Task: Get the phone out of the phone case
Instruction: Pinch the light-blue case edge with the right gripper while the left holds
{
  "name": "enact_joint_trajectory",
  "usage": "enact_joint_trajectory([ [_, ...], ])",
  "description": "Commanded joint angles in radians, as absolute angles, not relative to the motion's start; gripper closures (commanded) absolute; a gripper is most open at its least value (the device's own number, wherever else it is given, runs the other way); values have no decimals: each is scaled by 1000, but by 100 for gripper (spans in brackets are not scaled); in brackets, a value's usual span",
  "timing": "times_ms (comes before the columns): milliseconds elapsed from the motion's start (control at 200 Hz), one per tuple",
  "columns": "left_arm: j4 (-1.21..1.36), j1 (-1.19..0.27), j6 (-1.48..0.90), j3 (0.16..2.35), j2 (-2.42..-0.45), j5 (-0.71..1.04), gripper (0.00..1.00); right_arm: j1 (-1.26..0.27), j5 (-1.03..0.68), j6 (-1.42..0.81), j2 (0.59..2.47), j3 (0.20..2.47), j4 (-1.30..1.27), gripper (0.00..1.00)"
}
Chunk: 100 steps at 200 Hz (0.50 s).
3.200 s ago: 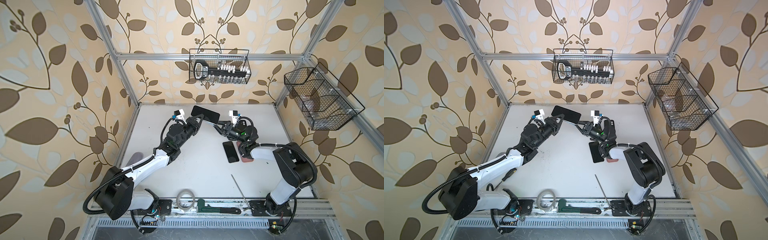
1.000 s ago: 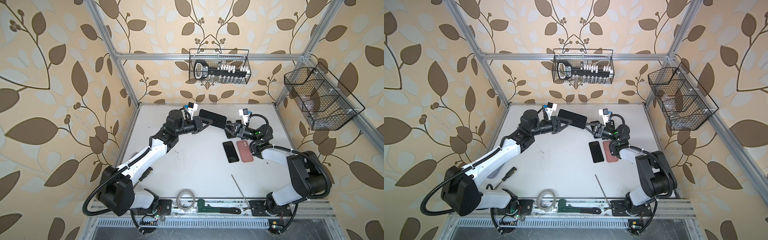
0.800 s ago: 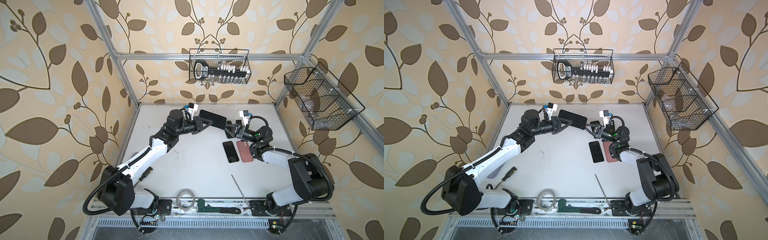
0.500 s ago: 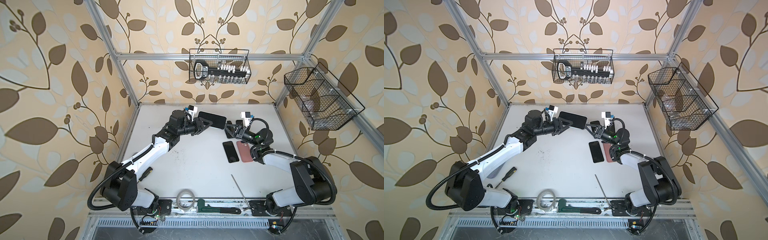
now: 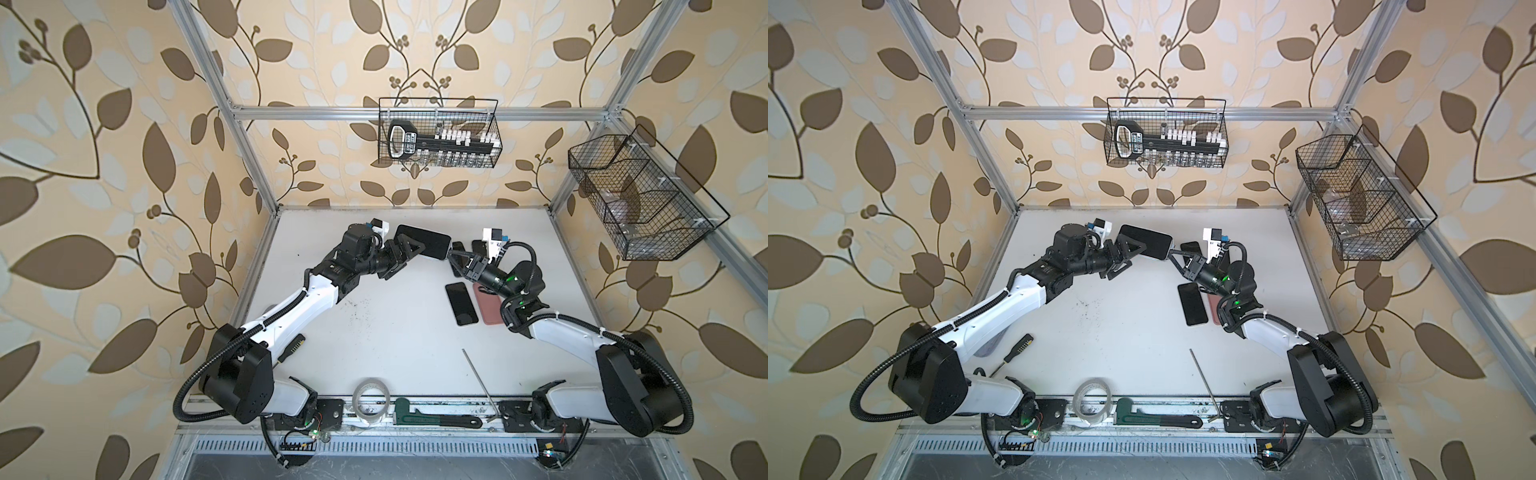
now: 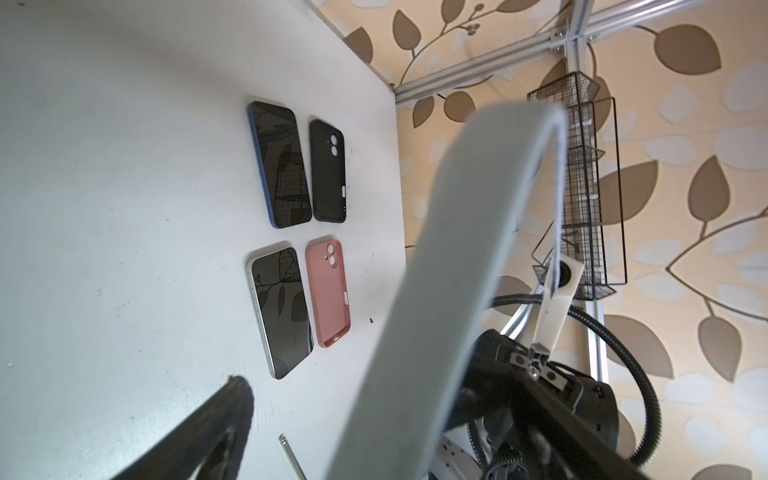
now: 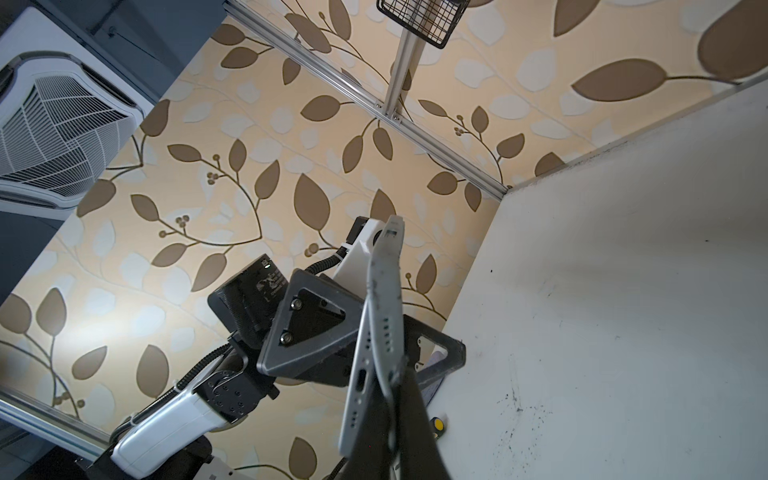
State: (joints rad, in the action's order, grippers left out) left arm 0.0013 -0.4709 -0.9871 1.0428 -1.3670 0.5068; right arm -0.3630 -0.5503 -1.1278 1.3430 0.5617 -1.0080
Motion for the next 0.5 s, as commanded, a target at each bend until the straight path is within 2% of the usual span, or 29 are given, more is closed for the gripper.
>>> enact_joint_trajectory([
  [0,-34,-476,-1075,1021,-1252,418,1,-394,-426,-1072,1304,556,-1017,100],
  [235,46,-541,-1262,947,-1147,341,1,-470,-284,-1064,1340,541,-1022,100],
  [495,212,-635,-1432,888,-1147,268,1,-564,-92,-1080,1351,501,-1032,100],
])
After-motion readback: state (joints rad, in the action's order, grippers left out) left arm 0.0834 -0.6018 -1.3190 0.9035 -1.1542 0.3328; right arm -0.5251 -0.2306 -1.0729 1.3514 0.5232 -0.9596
